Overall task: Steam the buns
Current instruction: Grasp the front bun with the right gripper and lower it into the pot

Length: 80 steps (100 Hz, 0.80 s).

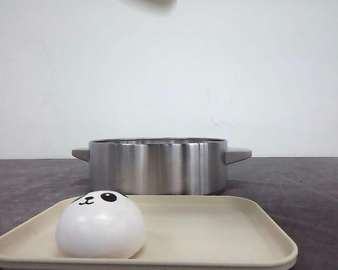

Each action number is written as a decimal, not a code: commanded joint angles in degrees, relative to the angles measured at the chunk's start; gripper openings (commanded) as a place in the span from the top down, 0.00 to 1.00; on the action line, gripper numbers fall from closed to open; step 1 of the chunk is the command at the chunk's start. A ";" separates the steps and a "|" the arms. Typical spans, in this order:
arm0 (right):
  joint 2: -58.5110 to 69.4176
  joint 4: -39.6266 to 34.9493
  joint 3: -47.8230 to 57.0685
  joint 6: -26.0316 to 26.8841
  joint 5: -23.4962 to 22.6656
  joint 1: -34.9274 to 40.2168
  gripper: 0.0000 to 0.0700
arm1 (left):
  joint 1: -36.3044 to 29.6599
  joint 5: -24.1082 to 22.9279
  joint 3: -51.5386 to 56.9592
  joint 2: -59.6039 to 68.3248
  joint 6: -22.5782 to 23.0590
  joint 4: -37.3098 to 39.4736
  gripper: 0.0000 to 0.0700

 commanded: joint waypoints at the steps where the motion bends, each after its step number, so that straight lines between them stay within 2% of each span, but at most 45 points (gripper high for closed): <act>1: 1.68 0.35 4.70 -5.81 3.28 -1.38 0.99 | -0.46 -0.48 1.25 0.33 -0.07 0.81 0.23; 16: 7.17 0.74 11.08 -10.19 2.08 -7.63 0.99 | -0.46 -1.25 1.25 0.35 -0.07 2.34 0.23; 39: 20.92 0.85 11.43 -13.31 2.10 -14.82 0.99 | -0.46 -2.73 1.25 0.35 -0.07 2.73 0.23; 62: 36.22 3.56 11.43 -14.67 0.61 -18.10 0.99 | -0.46 -2.97 1.25 0.31 -0.09 1.92 0.23; 80: 42.01 4.90 11.43 -14.86 -0.63 -19.43 0.99 | -0.46 -3.13 1.25 0.31 -0.11 -0.26 0.23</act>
